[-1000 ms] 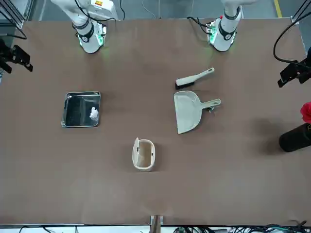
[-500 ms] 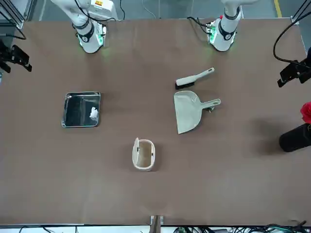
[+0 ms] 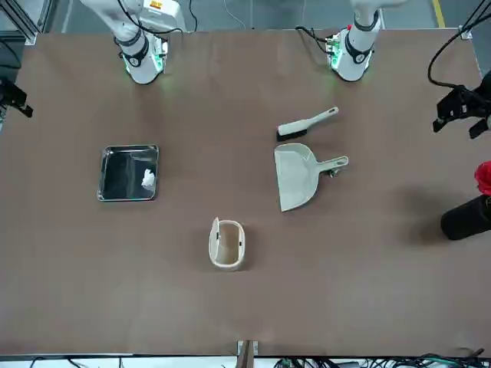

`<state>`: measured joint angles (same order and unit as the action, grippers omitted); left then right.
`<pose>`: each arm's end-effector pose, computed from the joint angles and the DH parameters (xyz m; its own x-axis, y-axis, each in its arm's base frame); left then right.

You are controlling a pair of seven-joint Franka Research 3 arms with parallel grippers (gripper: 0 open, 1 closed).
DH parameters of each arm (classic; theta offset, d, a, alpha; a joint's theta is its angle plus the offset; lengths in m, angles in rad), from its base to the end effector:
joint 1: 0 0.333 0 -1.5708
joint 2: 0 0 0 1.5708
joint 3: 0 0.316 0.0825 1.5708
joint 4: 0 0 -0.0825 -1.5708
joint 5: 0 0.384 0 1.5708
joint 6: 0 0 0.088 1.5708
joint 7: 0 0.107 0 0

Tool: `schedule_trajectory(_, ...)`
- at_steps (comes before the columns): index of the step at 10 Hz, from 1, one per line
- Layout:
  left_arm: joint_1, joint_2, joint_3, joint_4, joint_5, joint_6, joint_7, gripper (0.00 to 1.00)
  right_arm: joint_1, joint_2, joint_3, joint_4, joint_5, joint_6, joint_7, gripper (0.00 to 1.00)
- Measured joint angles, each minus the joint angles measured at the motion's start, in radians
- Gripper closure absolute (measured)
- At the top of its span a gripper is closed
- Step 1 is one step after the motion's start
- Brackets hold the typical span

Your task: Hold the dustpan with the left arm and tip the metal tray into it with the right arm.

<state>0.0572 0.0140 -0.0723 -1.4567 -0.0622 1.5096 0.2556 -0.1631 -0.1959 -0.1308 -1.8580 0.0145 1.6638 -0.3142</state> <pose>0.5526 -0.0150 0.6650 0.9612 -0.2705 0.0537 -0.2732 -0.9606 0.0509 0.4754 -0.1482 0.5985 0.9997 0.0212 0.0123 0.0216 -0.9990 -0.0379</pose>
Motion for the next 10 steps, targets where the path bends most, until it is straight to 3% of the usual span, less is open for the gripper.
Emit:
schedule_trajectory(3,0.0,0.003,-0.001,-0.017,-0.008,0.0,0.292,0.02,-0.001,0.023,-0.061,-0.069,0.0,0.102,-0.136,0.0)
schedule_trajectory(5,-0.002,0.002,-0.039,-0.084,-0.009,0.053,0.408,0.03,-0.002,0.047,-0.096,-0.108,0.0,0.165,-0.201,0.0)
schedule_trajectory(8,-0.004,-0.058,-0.155,-0.31,0.074,0.292,0.501,0.01,-0.002,0.075,-0.12,-0.164,0.002,0.254,-0.224,0.0)
schedule_trajectory(10,-0.006,-0.089,-0.226,-0.42,0.092,0.337,0.54,0.03,-0.002,0.087,-0.137,-0.256,0.022,0.366,-0.224,0.0)
